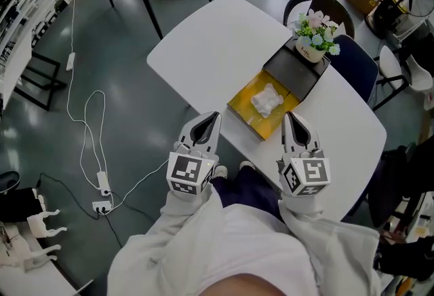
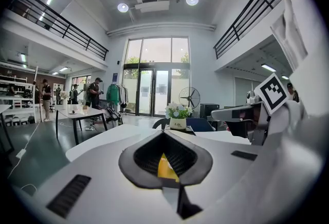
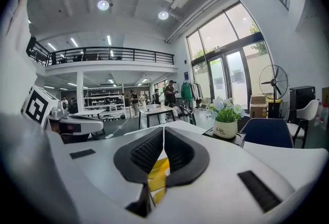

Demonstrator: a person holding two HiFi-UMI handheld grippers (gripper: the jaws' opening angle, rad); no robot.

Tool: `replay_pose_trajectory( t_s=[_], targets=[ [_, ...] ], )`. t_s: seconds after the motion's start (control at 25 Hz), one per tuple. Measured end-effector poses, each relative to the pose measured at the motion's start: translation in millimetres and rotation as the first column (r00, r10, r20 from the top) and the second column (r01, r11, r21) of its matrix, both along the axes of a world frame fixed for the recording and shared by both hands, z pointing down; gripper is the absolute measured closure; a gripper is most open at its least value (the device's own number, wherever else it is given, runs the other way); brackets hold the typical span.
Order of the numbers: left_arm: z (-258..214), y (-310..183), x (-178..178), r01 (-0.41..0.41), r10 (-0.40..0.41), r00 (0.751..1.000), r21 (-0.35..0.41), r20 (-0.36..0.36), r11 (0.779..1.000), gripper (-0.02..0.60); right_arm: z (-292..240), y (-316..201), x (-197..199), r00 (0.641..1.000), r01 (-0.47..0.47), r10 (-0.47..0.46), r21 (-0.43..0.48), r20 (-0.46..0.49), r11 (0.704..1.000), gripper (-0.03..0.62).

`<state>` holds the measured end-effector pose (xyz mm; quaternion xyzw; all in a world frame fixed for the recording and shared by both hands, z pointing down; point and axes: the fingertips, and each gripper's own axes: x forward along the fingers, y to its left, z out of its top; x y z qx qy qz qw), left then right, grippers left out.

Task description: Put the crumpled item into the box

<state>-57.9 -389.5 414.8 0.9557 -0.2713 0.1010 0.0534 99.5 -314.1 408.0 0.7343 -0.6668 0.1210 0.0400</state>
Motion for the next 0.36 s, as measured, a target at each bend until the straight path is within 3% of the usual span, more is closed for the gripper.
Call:
replay_pose_trajectory(
  t_s=[0.36],
  targets=[
    [2.8,-0.5,3.1,-0.001,0.001,1.0,-0.007,0.001,1.0,0.566,2.0,4.1,6.2,1.0,-0.019,0.019,-0.002,0.01,1.0,0.559]
  ],
)
